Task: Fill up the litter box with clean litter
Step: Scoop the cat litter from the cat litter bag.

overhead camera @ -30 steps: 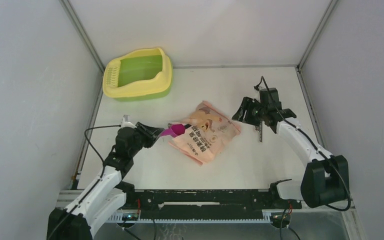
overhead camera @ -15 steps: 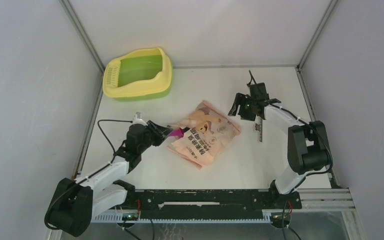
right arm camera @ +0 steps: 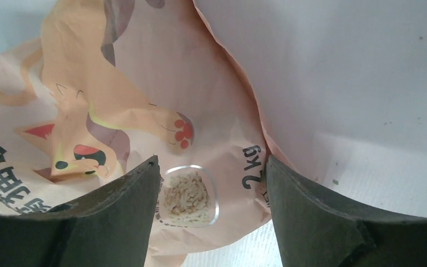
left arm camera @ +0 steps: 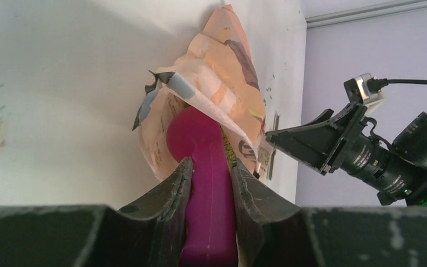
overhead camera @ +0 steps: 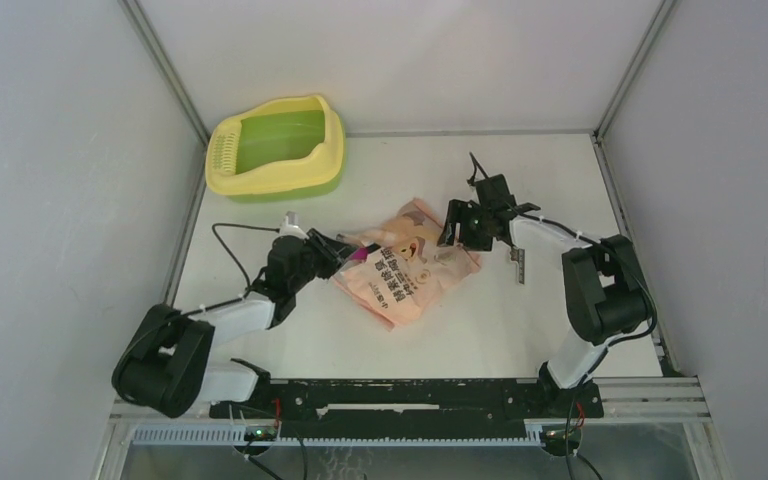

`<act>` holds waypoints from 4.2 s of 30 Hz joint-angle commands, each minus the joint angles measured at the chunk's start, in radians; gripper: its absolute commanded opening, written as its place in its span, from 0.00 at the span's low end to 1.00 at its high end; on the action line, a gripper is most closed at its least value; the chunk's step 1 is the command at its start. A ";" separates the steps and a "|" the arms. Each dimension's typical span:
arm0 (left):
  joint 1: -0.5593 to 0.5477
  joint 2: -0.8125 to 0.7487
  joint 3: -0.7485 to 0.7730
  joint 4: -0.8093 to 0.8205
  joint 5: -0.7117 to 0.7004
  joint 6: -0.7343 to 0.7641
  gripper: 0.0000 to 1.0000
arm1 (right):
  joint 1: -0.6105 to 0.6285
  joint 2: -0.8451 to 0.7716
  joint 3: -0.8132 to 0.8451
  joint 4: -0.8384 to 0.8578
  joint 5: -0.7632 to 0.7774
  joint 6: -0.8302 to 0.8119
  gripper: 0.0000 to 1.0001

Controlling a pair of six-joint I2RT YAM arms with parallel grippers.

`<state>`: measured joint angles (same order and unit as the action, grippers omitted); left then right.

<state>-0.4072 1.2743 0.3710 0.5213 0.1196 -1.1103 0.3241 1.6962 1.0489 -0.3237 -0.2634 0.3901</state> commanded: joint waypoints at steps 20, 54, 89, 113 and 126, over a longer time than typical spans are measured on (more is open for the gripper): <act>-0.047 0.612 0.123 0.791 0.336 -0.098 0.00 | -0.106 -0.238 -0.107 -0.020 -0.094 0.007 0.76; 0.310 0.254 -0.353 0.910 0.561 -0.173 0.00 | -0.100 -0.155 -0.128 0.047 -0.202 0.029 0.76; 0.393 0.296 -0.288 0.923 0.582 -0.325 0.00 | -0.126 -0.156 -0.118 0.044 -0.214 0.034 0.75; 0.579 0.208 -0.462 0.938 0.647 -0.344 0.00 | -0.126 -0.139 -0.118 0.054 -0.227 0.037 0.76; 0.581 0.156 -0.498 0.936 0.661 -0.365 0.00 | -0.126 -0.149 -0.118 0.049 -0.223 0.034 0.76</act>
<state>0.1635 1.4567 0.0082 1.3792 0.7616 -1.4467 0.1932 1.5585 0.9112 -0.2977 -0.4805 0.4179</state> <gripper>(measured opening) 0.327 0.756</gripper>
